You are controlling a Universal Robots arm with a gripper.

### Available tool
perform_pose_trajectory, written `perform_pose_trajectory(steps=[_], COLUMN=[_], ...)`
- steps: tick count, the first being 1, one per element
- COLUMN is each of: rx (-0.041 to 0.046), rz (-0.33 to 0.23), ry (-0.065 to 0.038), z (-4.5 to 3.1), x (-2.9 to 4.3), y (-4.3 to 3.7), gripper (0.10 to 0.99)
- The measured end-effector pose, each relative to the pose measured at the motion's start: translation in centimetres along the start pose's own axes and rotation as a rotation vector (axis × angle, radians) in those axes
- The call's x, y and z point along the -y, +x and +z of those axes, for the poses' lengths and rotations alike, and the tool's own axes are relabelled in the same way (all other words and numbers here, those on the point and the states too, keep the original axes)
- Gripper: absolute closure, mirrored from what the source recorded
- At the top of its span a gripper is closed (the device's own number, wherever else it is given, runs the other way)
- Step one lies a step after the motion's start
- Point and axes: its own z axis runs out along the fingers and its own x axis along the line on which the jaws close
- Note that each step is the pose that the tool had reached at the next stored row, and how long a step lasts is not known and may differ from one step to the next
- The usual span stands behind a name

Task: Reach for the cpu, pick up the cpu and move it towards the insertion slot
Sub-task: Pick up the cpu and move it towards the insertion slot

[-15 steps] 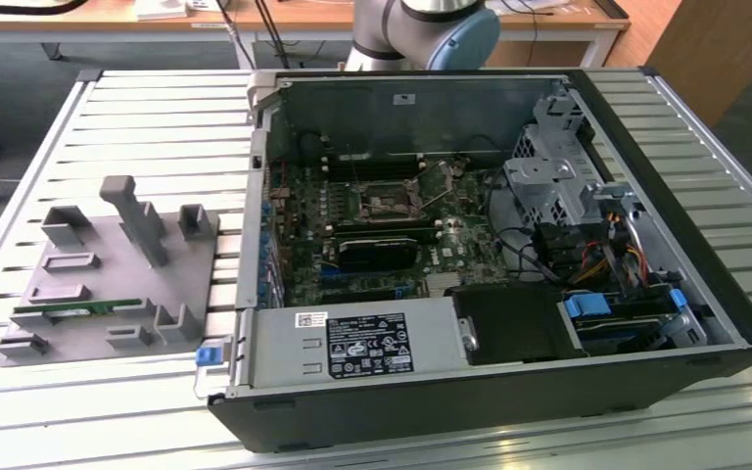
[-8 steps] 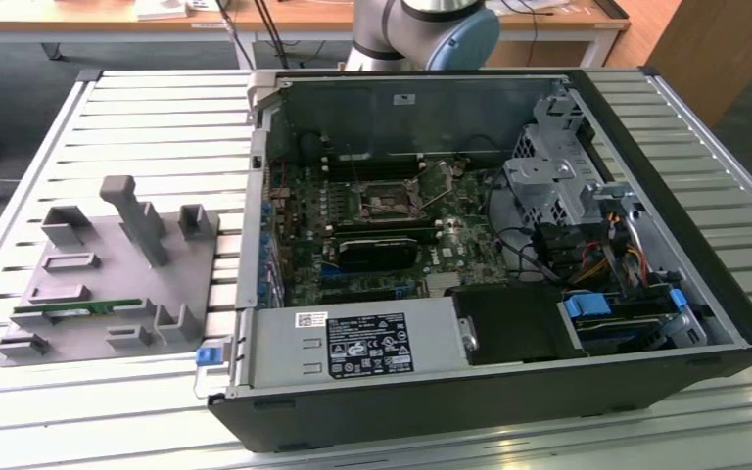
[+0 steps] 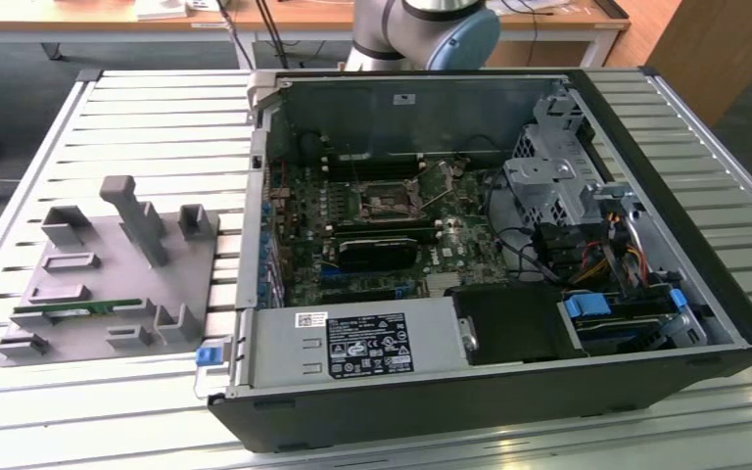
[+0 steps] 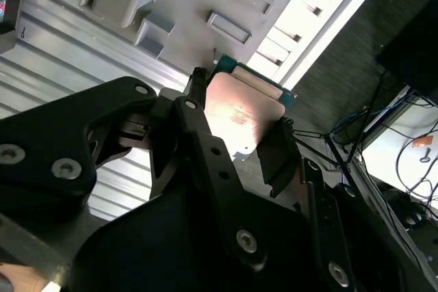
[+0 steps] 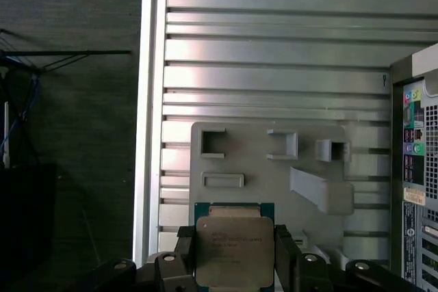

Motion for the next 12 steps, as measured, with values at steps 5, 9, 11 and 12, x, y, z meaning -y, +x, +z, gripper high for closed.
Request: perform_pose_trajectory(steps=[5,9,11,12], rx=[0.0000,-0.0001,-0.0001,-0.0001], rz=[0.000,0.000,0.000,0.000], ry=[0.000,0.000,0.000,0.000], z=[0.00,-0.01,-0.01,-0.01], x=[0.00,0.01,0.01,0.01], y=[-0.75,-1.44,-1.83,-1.99], gripper=[0.541,0.541,0.541,0.541])
